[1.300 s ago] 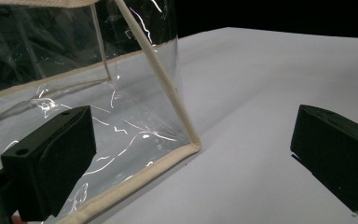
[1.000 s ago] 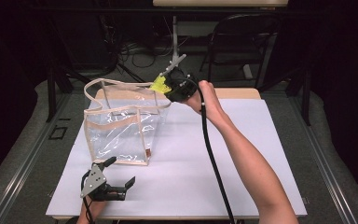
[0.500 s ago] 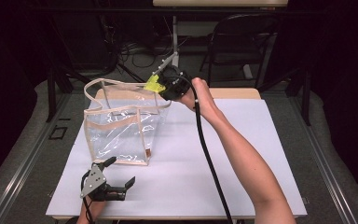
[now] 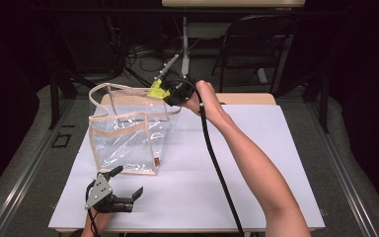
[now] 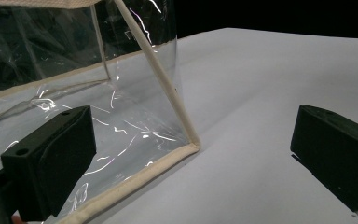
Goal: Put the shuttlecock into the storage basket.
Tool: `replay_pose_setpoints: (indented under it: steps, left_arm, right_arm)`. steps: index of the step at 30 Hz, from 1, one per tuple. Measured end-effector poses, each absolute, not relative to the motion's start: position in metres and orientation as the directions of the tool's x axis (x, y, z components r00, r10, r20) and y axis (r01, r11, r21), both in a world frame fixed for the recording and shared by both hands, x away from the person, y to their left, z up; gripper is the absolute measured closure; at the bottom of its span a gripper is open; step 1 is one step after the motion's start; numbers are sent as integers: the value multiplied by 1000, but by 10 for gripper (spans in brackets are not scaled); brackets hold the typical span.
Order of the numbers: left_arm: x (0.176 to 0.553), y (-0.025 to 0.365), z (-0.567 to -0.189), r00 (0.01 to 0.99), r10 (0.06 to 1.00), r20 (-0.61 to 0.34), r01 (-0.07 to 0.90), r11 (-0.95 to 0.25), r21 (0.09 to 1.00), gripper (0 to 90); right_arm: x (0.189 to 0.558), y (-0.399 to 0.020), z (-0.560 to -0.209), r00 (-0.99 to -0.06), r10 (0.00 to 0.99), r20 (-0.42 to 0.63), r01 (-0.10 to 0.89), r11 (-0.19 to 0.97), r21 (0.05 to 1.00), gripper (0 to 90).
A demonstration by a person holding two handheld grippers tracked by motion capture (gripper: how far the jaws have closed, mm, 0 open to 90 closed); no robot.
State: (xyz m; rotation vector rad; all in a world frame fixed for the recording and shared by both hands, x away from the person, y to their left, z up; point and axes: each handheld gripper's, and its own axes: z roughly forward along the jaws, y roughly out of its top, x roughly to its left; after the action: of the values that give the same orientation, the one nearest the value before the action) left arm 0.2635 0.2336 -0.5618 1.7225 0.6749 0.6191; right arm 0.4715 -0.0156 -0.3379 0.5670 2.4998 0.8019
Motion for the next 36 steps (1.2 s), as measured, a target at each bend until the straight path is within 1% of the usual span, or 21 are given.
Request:
replay_pose_setpoints:
  steps: [11,24,36]
  left_arm:
    - [263,234,-562,698,714,63,122,-206,971,1]
    - [263,235,-561,699,712,66,121,-208,970,1]
    - [263,234,-561,699,712,66,122,-209,970,1]
  right_arm:
    - [476,-4,-336,-828,478,-293,228,765,603,648]
    - [482,9,-343,-845,443,-299,213,793,571,648]
    - [488,16,-349,-853,437,-287,227,804,550,648]
